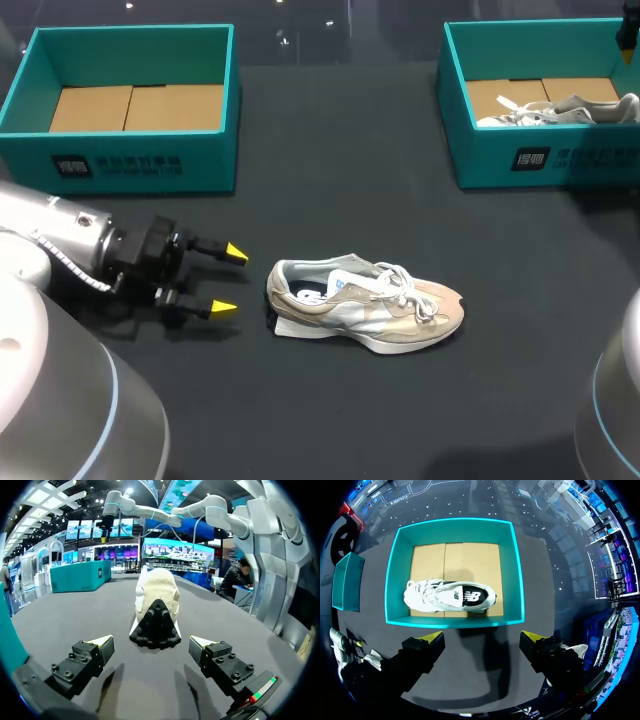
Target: Take the shoe out of the shoebox, open the shoe tongue, remove and reinsert the insole, then place the shoe into the shoebox
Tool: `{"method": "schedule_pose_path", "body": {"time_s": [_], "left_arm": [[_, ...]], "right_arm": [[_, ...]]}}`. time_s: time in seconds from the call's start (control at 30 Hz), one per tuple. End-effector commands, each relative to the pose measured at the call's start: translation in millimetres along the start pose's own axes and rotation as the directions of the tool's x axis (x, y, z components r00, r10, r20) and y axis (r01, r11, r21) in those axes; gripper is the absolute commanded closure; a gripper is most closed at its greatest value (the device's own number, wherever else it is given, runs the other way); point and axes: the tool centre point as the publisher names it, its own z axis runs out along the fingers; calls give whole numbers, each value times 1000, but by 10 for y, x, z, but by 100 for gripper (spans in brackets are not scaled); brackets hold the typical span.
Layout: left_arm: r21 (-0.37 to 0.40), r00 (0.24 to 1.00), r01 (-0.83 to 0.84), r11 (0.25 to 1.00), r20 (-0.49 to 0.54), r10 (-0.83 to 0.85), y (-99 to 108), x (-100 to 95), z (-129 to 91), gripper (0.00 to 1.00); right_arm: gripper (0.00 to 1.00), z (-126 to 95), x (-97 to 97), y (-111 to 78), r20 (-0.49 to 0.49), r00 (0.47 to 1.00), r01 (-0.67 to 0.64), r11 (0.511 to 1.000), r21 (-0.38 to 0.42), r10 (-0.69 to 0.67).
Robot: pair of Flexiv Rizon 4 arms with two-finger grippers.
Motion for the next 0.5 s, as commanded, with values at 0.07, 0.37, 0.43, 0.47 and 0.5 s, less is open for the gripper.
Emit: {"method": "schedule_pose_path", "body": {"time_s": [0.07, 0.37, 0.43, 0.47, 0.5], "left_arm": [[11, 1000, 8, 1000, 11, -8, -7, 29, 141, 0], [39, 999, 34, 999, 42, -35, -24, 43, 330, 0], [41, 998, 37, 998, 43, -39, -27, 32, 369, 0], [41, 998, 37, 998, 44, -39, -28, 27, 386, 0], [43, 998, 42, 998, 42, -44, -32, 22, 402, 0]], "right_arm": [[0, -5, 4, 0, 1, 1000, -1, 1000, 1, 1], [0, -5, 4, 0, 1, 1000, -1, 1000, 1, 1], [0, -5, 4, 0, 1, 1000, -1, 1000, 1, 1], [0, -5, 4, 0, 1, 1000, -1, 1000, 1, 1], [0, -5, 4, 0, 1, 1000, -1, 1000, 1, 1]]}}
